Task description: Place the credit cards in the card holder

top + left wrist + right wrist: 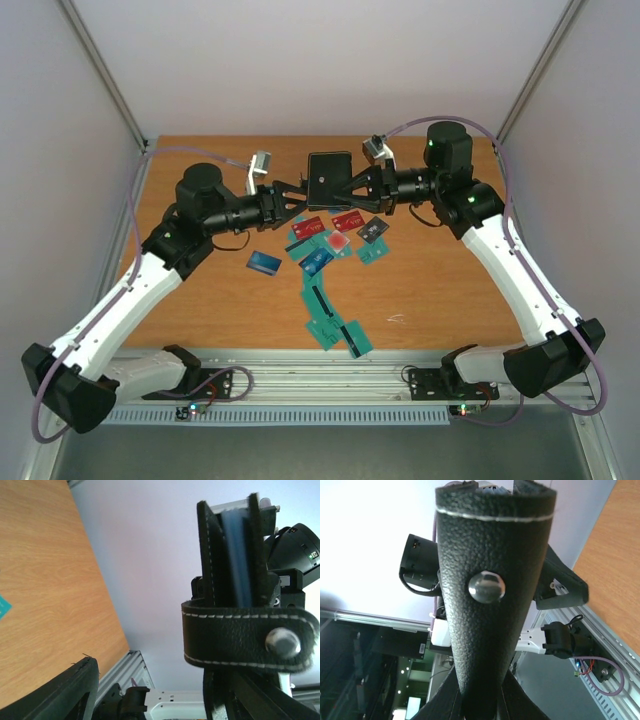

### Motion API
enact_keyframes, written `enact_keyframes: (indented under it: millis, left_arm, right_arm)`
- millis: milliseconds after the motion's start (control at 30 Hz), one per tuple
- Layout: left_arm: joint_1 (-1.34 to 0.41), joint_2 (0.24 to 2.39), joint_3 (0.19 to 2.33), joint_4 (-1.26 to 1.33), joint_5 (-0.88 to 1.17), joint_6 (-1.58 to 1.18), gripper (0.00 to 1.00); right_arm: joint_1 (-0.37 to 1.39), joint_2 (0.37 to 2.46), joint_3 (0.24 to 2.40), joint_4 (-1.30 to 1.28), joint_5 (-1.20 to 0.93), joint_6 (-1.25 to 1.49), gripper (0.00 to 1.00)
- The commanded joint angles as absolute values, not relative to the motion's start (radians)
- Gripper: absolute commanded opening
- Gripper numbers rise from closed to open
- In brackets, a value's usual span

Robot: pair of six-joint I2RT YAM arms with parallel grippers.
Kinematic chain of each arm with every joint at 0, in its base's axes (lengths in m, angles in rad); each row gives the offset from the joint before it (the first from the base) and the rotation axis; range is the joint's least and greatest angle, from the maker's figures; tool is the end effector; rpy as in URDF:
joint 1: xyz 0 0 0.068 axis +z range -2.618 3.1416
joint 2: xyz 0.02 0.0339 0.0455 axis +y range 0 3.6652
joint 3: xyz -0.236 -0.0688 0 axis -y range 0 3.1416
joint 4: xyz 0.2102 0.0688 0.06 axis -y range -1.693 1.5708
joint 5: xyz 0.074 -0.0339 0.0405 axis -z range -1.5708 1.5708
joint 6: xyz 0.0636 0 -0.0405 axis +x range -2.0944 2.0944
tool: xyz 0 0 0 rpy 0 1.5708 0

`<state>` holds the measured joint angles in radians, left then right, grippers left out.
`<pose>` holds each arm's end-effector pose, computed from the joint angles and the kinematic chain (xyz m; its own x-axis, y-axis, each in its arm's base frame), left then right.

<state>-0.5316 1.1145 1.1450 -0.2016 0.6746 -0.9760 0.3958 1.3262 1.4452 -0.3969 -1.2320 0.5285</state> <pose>0.1920 -0.1590 0.3707 -0.8495 -0.2508 -0.4641 0.3975 0.2739 -0.8758 0.2130 0.1540 0.4009 -0.7052 -0.1130 -0.7000 -0.7057 0.0162 0.7083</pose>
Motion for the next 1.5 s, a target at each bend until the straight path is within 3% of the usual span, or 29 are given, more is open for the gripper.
enact_keyframes:
  millis: [0,333,633,767,967,1033,1067,1167,1233,1367,1467]
  left_arm:
    - [-0.529,1.146,1.090,0.041,0.781,-1.085,0.67]
    - [-0.524,1.169,1.070,0.171,0.829,-1.159,0.48]
    - [-0.479,1.154,1.017,0.312,0.849,-1.273,0.51]
    - [-0.479,1.173,1.031,0.334,0.875,-1.278,0.38]
    - [-0.479,1.208,1.033,0.449,0.893,-1.320,0.03]
    - [-0.479,1.216,1.035,0.459,0.898,-1.326,0.00]
    - [-0.479,1.217,1.035,0.457,0.899,-1.323,0.00]
    - [-0.479,1.214,1.047,0.343,0.888,-1.271,0.00]
    - [-0.481,1.208,1.089,0.112,0.858,-1.163,0.00]
    - [-0.508,1.235,1.248,-0.461,0.624,-0.789,0.00]
    - [-0.542,1.291,1.338,-0.639,0.527,-0.615,0.00]
  right_arm:
    - [0.397,1.319,1.436,-0.314,-1.271,0.566,0.08]
    - [0.397,1.345,1.429,-0.247,-1.281,0.596,0.08]
    - [0.396,1.364,1.408,-0.254,-1.280,0.560,0.09]
    - [0.396,1.378,1.393,-0.195,-1.295,0.589,0.09]
    - [0.396,1.384,1.371,-0.168,-1.309,0.597,0.09]
    - [0.394,1.382,1.362,-0.178,-1.310,0.584,0.11]
    - [0.393,1.383,1.362,-0.204,-1.305,0.567,0.16]
    - [0.372,1.389,1.414,-0.543,-1.222,0.338,0.52]
    - [0.360,1.395,1.454,-0.776,-1.067,0.181,0.75]
    - [0.359,1.365,1.427,-0.933,-0.901,0.072,0.97]
    - [0.359,1.311,1.388,-0.955,-0.818,0.053,0.98]
